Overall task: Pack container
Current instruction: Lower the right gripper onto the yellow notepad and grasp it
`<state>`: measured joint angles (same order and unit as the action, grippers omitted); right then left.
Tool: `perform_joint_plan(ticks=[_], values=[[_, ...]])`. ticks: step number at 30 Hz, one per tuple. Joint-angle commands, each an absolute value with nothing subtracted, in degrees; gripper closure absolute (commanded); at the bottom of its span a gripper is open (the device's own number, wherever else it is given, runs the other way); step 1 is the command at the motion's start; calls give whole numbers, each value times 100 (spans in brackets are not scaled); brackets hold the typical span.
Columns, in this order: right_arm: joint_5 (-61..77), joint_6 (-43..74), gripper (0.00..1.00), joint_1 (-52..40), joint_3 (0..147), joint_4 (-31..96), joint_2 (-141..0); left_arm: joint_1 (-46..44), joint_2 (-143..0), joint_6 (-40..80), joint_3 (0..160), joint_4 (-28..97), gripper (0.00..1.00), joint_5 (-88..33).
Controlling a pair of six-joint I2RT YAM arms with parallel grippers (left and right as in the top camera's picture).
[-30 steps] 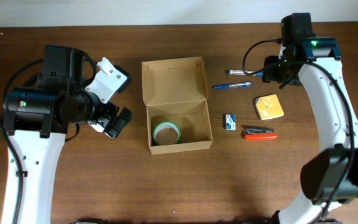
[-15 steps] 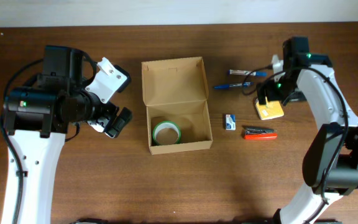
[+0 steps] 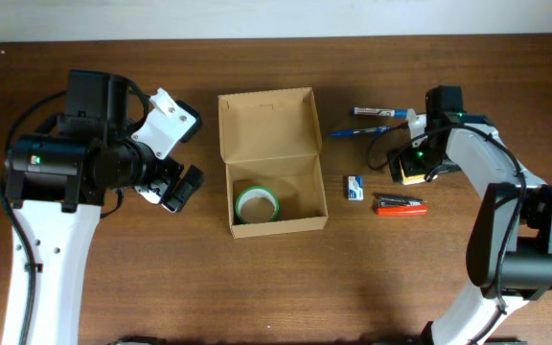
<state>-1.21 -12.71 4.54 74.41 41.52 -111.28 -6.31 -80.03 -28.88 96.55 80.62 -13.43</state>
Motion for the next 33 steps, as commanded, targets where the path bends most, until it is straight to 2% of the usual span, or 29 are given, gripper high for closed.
perform_joint_plan(ticks=[1,13,24,26,28,33], values=[[-237,-1356,1,497,7286,3975,-11203,-622,-7979,-2963,9738,8062,0,-1365],[-366,-1466,1,502,7041,3315,-11216,-622,-7979,-2963,9738,8060,0,-1365],[-189,-1459,0,502,7039,3271,-11384,-622,-7979,-2963,9738,8062,0,-1365],[-187,-1459,7,502,7039,3271,-11384,-622,-7979,-2963,9738,8062,0,-1365],[-185,-1455,18,502,7039,3273,-11384,-622,-7979,-2963,9738,8062,0,-1365],[-189,-1253,28,502,7039,3304,-11384,-622,-7979,-2963,9738,8062,0,-1365]])
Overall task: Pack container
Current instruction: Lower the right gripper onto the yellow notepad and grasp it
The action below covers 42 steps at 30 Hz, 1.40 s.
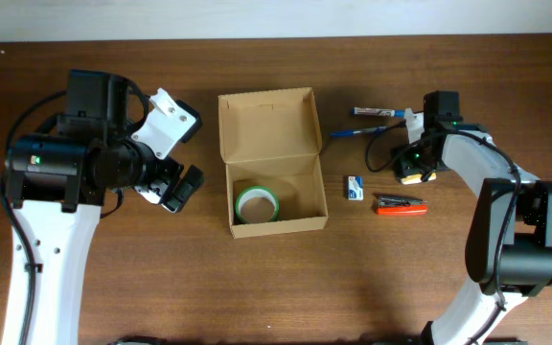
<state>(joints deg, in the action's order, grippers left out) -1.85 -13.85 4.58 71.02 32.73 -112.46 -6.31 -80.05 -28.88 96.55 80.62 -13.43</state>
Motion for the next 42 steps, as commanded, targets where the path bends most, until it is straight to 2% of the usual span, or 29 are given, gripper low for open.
perform_joint_plan(ticks=[1,9,19,20,22,24,42], values=[[-191,-1173,29,499,7039,3308,-11384,-622,-7979,-2963,9738,8062,0,-1365],[-172,-950,31,499,7107,3509,-11382,-622,-7979,-2963,9738,8062,0,-1365],[-176,-893,31,486,8527,4989,-11323,-622,-7979,-2963,9738,8062,0,-1365],[-174,-893,27,491,8676,5068,-11323,-622,-7979,-2963,9738,8062,0,-1365],[-185,-895,11,491,8827,5078,-11323,-622,-7979,-2963,9738,8062,0,-1365],[-220,-899,1,491,8842,5057,-11325,-622,-7979,-2963,9738,8062,0,-1365],[106,-1177,1,491,8667,5216,-11386,-622,-7979,-2963,9738,8062,0,-1365]])
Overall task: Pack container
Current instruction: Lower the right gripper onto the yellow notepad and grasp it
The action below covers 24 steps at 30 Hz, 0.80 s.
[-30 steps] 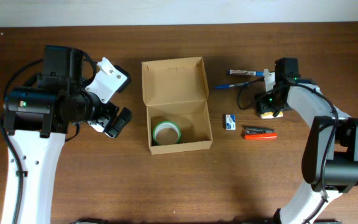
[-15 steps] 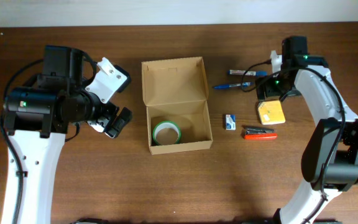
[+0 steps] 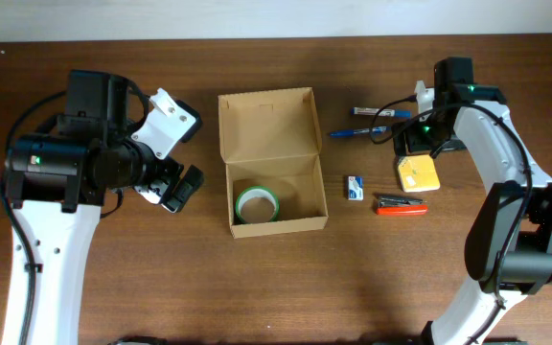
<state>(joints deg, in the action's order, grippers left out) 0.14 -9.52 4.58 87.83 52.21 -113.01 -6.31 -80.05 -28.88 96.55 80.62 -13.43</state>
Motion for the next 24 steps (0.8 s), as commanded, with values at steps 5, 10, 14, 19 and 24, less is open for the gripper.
perform_joint_plan(ticks=[5,10,14,19,24], values=[[-60,-1302,1,521,8377,5050,-11386,-622,-7979,-2963,9738,8062,1,-1365],[-54,-1155,1,685,8333,5054,-11395,-622,-7979,-2961,9738,8060,0,-1365],[21,-1155,1,797,8228,5030,-11395,-622,-7979,-2963,9738,8062,1,-1365],[93,-578,1,801,8147,5052,-11395,-622,-7979,-2963,9738,8062,0,-1365],[231,-414,1,799,8123,5019,-11395,-622,-7979,-2963,9738,8062,1,-1365]])
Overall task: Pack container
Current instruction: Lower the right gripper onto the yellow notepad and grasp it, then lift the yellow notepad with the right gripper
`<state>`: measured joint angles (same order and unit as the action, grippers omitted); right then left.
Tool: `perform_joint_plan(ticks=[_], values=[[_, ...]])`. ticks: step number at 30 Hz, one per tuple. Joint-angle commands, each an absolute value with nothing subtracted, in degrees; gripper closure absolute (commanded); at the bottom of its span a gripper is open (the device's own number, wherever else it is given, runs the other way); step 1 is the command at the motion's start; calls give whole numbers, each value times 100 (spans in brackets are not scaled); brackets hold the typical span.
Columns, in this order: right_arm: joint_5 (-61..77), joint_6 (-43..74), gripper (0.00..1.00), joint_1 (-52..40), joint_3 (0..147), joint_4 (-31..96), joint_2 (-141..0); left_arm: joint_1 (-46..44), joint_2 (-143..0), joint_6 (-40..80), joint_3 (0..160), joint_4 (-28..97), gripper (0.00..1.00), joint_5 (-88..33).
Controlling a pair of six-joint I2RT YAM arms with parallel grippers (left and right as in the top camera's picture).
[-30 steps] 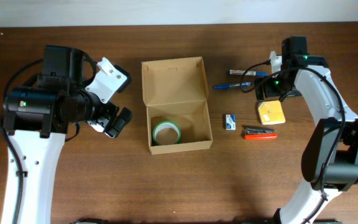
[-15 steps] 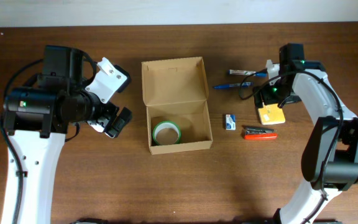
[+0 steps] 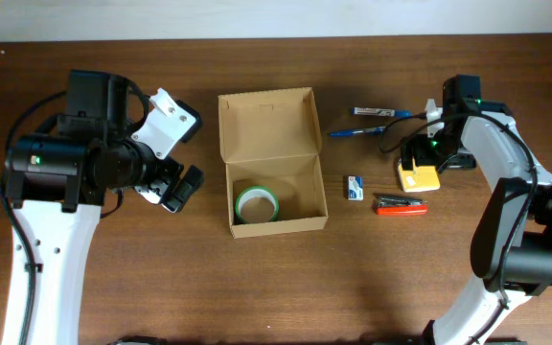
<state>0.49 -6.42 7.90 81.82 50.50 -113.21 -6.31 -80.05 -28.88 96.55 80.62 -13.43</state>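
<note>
An open cardboard box (image 3: 274,226) stands mid-table with its lid (image 3: 266,123) folded back and a green tape roll (image 3: 257,204) inside. To its right lie a small white-and-blue box (image 3: 355,188), a red stapler (image 3: 401,205), a yellow sticky pad (image 3: 421,179) and two blue pens (image 3: 376,112). My right gripper (image 3: 420,158) hangs over the pad's far edge, fingers apart and mostly hidden under the wrist. My left gripper (image 3: 178,188) is open and empty, left of the box.
The left arm's body (image 3: 65,163) fills the table's left side. The right arm (image 3: 506,163) reaches in from the right edge, and its cable loops near the pens.
My right gripper was farther back, near the pens, with the whole yellow pad showing. It is now nearer and covers the pad's far edge. The left arm has not moved.
My right gripper sat on the yellow pad at the first two moments. Then it stood back near the pens, the pad lying free slightly to the right. Now it is over the pad again. The box, tape roll and left arm stayed put.
</note>
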Motion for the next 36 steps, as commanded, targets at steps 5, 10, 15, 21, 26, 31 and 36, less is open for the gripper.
perform_joint_plan(ticks=[5,10,15,21,26,31,36], values=[[268,-495,1,790,7964,4928,-11415,-622,-7979,-2963,9738,8062,0,-1365],[287,-34,0,790,7964,5011,-11463,-622,-7979,-2963,9738,8062,1,-1365],[283,-165,1,790,7964,4998,-11504,-622,-7979,-2963,9738,8062,0,-1365],[281,-296,1,790,7964,4950,-11695,-622,-7979,-2963,9738,8062,0,-1365],[281,-294,1,788,7964,4947,-11874,-622,-7979,-2963,9738,8062,1,-1365],[255,-296,1,788,7964,4943,-11878,-622,-7979,-2963,9738,8062,0,-1365],[233,-296,4,788,7964,5030,-11931,-622,-7979,-2963,9738,8062,0,-1365]])
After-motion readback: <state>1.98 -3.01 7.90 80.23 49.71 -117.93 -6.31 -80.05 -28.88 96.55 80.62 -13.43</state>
